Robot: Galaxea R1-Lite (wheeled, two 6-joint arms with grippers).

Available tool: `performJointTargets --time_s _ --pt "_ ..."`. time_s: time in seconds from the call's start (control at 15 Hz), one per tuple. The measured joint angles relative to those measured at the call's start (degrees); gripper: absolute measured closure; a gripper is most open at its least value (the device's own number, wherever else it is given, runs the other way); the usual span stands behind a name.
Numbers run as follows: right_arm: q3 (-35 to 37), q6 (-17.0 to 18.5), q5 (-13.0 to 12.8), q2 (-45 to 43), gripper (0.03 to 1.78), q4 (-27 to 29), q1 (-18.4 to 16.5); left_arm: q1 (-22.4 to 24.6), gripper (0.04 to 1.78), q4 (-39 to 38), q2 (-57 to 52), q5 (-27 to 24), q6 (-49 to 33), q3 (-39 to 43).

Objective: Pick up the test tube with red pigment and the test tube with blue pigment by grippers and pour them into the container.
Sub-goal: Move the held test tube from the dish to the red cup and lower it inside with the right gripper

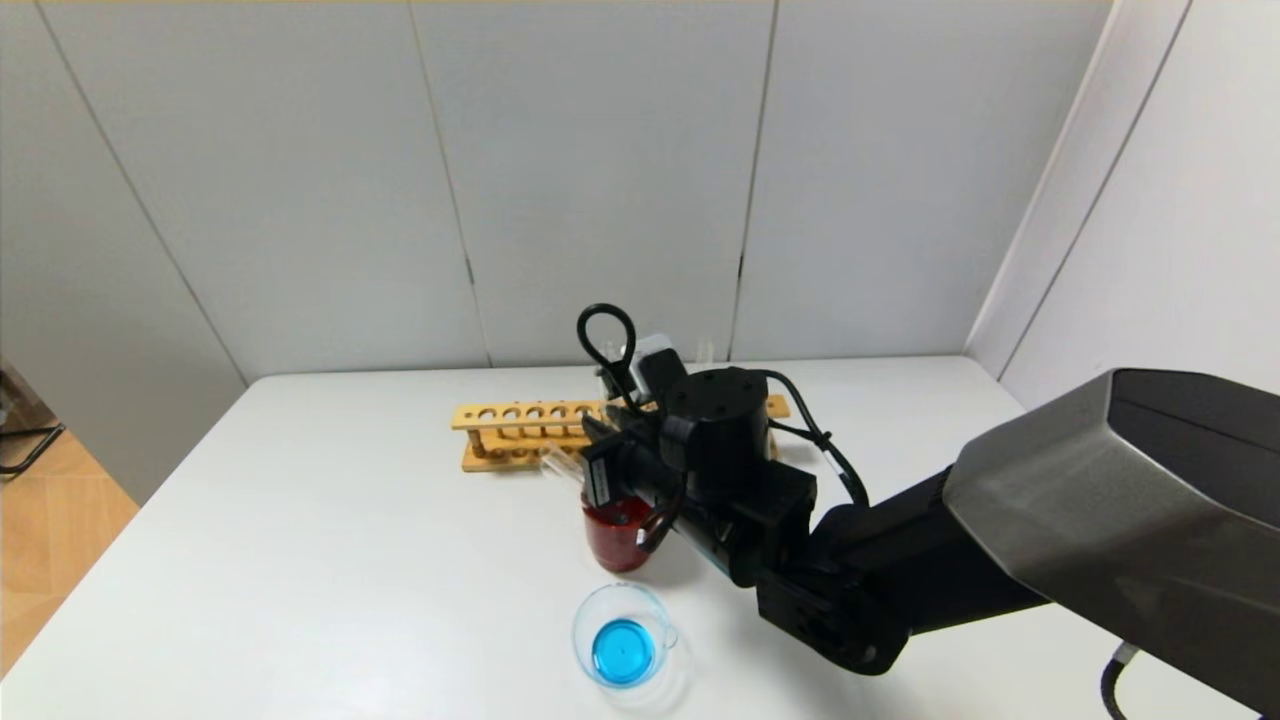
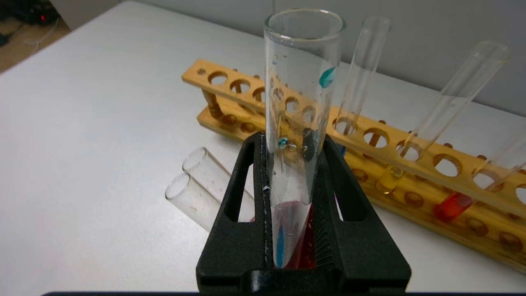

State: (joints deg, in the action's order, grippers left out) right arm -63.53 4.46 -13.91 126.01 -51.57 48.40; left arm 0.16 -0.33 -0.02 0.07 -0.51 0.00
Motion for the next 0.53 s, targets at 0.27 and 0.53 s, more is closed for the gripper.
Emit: performJointTargets --time_s 0.27,0.53 --pt "-0.09 -4.88 0.11 2.29 1.45 -0.02 0.0 0.0 0.07 0.02 0.0 -0.02 0.0 0.0" --pt "-0.11 -6.5 0.41 3.23 1.45 -0.05 -0.16 0.0 0.07 0.0 0.0 -0.02 0.02 0.0"
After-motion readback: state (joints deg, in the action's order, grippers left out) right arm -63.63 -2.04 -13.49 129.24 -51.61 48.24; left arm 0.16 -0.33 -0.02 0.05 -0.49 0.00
